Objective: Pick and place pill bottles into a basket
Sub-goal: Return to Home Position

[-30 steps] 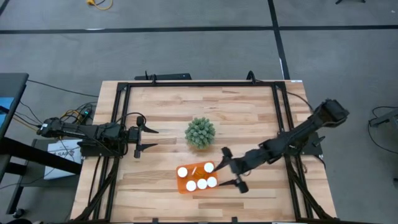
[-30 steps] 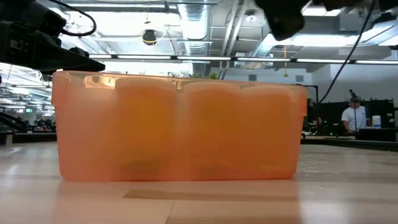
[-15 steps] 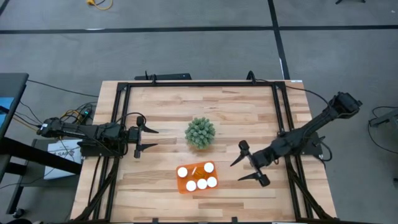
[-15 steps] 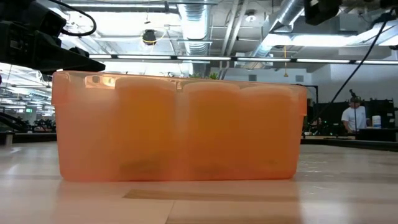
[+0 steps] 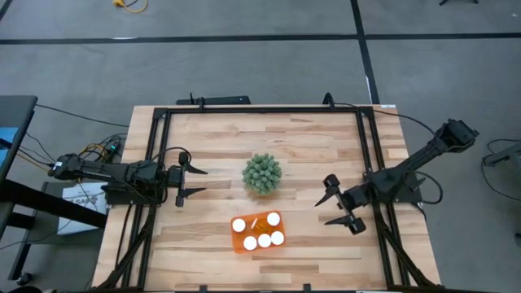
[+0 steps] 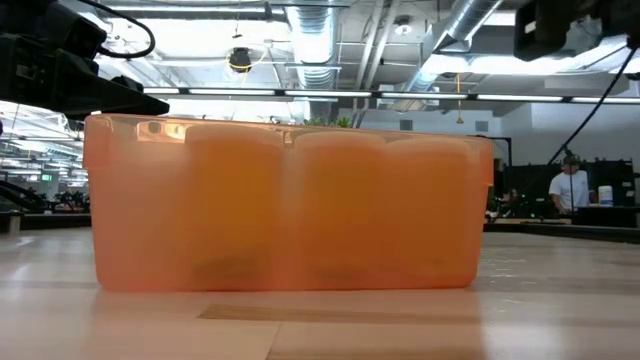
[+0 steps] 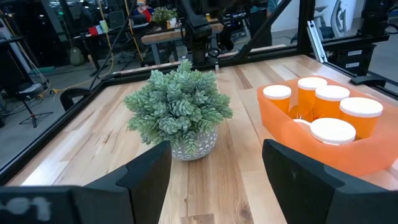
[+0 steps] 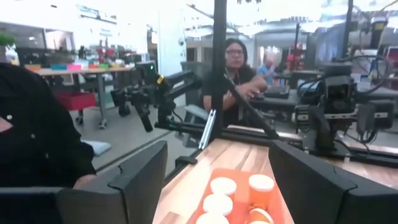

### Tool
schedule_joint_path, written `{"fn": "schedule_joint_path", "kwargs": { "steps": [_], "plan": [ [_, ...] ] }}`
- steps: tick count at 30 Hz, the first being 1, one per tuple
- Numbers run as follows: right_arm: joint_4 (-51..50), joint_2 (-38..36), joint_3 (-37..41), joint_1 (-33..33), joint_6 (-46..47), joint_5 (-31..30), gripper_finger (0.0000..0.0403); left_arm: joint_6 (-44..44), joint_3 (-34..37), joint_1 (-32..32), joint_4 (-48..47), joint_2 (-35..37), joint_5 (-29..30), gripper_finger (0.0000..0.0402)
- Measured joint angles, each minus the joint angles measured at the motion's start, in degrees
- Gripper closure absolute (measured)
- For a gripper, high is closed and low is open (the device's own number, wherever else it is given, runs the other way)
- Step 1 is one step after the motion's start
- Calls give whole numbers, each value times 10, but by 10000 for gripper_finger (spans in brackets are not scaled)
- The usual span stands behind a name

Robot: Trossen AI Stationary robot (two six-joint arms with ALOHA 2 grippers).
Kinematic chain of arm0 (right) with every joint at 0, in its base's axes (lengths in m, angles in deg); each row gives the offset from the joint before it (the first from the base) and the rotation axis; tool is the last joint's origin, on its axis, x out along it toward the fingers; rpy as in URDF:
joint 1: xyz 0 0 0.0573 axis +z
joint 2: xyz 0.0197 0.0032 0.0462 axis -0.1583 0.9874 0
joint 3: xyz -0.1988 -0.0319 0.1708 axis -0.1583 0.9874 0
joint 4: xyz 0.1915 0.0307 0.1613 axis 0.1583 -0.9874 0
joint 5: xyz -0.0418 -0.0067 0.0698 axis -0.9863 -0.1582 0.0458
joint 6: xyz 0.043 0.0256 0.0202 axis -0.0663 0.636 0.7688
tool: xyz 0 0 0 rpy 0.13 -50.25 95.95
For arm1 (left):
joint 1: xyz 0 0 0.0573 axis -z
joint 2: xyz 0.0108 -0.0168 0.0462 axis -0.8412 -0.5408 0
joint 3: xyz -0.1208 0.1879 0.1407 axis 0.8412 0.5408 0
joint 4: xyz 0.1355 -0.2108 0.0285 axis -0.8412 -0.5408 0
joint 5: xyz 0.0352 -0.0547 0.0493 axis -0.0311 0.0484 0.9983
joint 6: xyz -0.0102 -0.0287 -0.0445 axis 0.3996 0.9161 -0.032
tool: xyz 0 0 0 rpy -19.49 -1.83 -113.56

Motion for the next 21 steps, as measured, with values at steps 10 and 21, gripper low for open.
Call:
{"fn": "schedule_joint_path", "kwargs": {
  "steps": [10,21],
  "plan": [
    [30,-83,79,-4,-25,-45,127,3,0,0,0,0,0,159],
    [-43,-170,94,-56,-82,-74,127,1,0,0,0,0,0,159]
  ]
}}
